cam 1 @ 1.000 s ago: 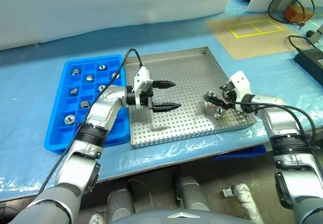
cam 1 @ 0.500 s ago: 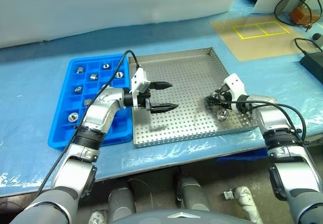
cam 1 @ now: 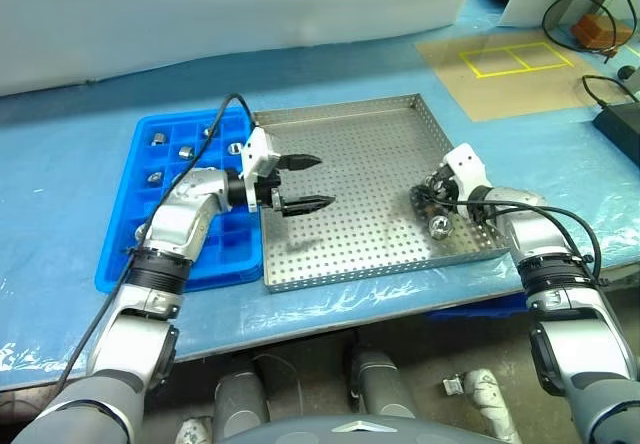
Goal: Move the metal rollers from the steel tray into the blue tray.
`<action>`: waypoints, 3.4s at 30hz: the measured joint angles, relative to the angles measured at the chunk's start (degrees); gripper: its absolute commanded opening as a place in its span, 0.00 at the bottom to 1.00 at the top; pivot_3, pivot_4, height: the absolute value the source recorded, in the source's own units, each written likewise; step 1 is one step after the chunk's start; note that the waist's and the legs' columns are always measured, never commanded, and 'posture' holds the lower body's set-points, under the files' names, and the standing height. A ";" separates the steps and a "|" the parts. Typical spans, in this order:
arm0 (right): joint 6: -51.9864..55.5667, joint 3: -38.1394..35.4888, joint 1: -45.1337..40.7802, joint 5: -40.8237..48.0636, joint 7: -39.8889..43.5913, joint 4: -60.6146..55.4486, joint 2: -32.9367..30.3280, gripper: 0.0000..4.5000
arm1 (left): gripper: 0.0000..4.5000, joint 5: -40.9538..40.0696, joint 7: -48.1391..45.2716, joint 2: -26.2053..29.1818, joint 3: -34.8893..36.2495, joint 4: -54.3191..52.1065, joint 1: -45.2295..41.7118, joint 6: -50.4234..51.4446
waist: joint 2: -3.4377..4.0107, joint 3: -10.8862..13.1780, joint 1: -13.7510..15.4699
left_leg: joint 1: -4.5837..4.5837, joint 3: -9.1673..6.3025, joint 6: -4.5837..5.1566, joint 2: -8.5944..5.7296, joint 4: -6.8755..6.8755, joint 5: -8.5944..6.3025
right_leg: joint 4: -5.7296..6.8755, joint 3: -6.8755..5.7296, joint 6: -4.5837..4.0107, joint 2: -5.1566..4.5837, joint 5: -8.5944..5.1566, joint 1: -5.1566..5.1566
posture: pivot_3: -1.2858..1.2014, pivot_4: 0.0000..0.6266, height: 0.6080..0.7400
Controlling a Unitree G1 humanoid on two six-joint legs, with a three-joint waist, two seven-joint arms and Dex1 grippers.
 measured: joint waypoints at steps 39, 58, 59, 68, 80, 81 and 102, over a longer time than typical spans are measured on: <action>-15.28 15.88 -22.23 -0.82 22.08 18.23 35.94 0.39 | 1.00 -11.59 21.49 17.33 32.11 -42.59 45.25 15.94 | -0.08 0.11 8.71 | -0.57 -0.70 -0.98 0.61 -0.92 0.52 | 0.00 -1.33 -0.49 0.14 -0.17 -0.59 | 0.61 0.24 1.00; -20.18 13.93 -24.91 -3.67 15.73 25.35 39.80 0.39 | 1.00 -12.55 23.21 17.37 28.32 -42.62 42.49 16.23 | -0.08 0.11 8.30 | -0.62 -0.87 -1.09 0.67 -0.91 0.58 | 0.08 -1.46 -0.55 0.20 -0.20 -0.59 | 0.60 0.24 1.00; -20.19 13.93 -24.91 -3.84 15.59 25.36 40.20 0.39 | 1.00 -12.57 23.26 17.37 28.27 -42.62 42.46 16.23 | -0.08 0.11 8.32 | -0.63 -0.88 -1.09 0.66 -0.91 0.58 | 0.08 -1.47 -0.56 0.20 -0.20 -0.59 | 0.60 0.24 1.00; -21.15 13.43 -25.87 -5.03 12.10 29.01 41.16 0.39 | 1.00 -12.60 23.46 17.36 28.16 -42.61 42.55 16.25 | -0.08 0.10 8.45 | -0.62 -0.95 -1.12 0.66 -0.89 0.60 | 0.15 -1.52 -0.56 0.19 -0.21 -0.56 | 0.60 0.24 1.00; -21.79 12.64 -26.01 -5.35 10.85 29.51 41.15 0.83 | 1.00 -12.58 23.01 17.38 27.17 -42.17 41.76 16.21 | -0.07 0.10 8.42 | -0.62 -1.00 -1.22 0.66 -0.88 0.66 | 0.17 -1.54 -0.57 0.20 -0.20 -0.55 | 0.59 0.24 1.00; -21.79 12.48 -26.02 -5.35 10.37 29.52 41.13 0.83 | 1.00 -12.58 22.85 17.41 27.10 -41.91 41.41 16.16 | -0.07 0.10 8.40 | -0.62 -1.00 -1.28 0.66 -0.87 0.70 | 0.18 -1.54 -0.57 0.20 -0.20 -0.55 | 0.58 0.24 1.00; 4.10 -0.11 -15.22 6.95 19.64 -5.96 9.36 0.83 | 1.00 -7.99 10.85 10.35 7.28 -18.45 13.82 9.81 | -0.09 0.07 6.38 | -0.30 -0.99 -1.41 0.55 -0.24 0.79 | 0.94 -1.22 -0.59 0.21 -0.22 -0.38 | 0.40 0.24 1.00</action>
